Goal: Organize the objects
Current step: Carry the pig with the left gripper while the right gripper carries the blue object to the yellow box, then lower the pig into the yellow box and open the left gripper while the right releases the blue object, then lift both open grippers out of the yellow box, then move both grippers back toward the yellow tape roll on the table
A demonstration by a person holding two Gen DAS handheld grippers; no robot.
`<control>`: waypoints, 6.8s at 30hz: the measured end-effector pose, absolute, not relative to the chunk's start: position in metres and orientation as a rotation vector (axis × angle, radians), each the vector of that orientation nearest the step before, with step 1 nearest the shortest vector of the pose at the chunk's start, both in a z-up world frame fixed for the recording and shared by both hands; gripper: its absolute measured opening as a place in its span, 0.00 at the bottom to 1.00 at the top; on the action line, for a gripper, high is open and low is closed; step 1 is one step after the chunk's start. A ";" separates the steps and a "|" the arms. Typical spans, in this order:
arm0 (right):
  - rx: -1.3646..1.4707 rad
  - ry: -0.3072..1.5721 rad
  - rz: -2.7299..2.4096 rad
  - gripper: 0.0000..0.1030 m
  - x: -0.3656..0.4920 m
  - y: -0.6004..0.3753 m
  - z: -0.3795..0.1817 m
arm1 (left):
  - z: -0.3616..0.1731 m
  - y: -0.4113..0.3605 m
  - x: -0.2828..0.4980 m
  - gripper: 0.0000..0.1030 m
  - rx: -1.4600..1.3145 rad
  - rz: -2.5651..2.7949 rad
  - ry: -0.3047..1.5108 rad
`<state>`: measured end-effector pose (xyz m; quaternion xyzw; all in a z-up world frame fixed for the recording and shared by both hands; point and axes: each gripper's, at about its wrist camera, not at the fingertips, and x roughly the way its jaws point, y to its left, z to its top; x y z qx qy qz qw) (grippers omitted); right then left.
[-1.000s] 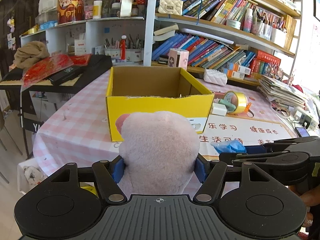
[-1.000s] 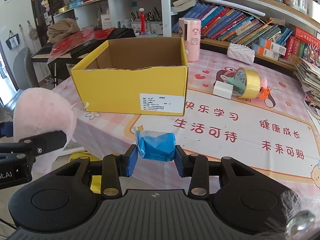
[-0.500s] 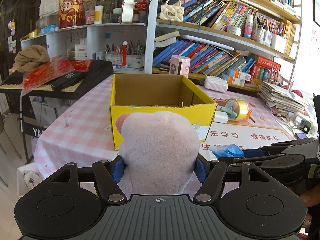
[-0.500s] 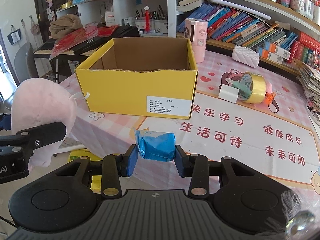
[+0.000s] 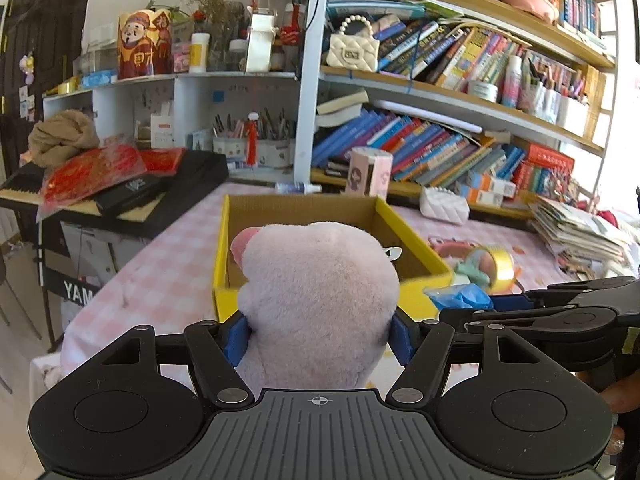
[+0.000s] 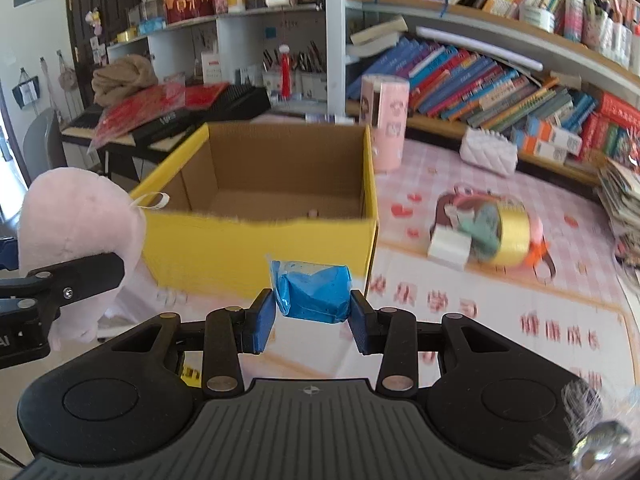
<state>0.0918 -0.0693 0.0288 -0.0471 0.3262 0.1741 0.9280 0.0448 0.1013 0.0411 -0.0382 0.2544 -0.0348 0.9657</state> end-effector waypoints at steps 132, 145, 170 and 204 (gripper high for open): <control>-0.189 0.597 0.298 0.77 0.086 -0.078 0.011 | 0.015 0.097 0.033 0.92 -0.065 0.131 0.654; -0.166 0.657 0.227 0.81 0.039 -0.088 -0.007 | 0.003 0.084 0.005 0.92 -0.025 0.035 0.715; -0.125 0.707 0.042 0.84 0.011 -0.137 -0.017 | -0.006 0.038 0.009 0.92 0.034 -0.169 0.741; -0.159 0.739 0.074 0.87 0.140 -0.246 -0.016 | -0.005 -0.080 0.125 0.92 0.032 -0.153 0.743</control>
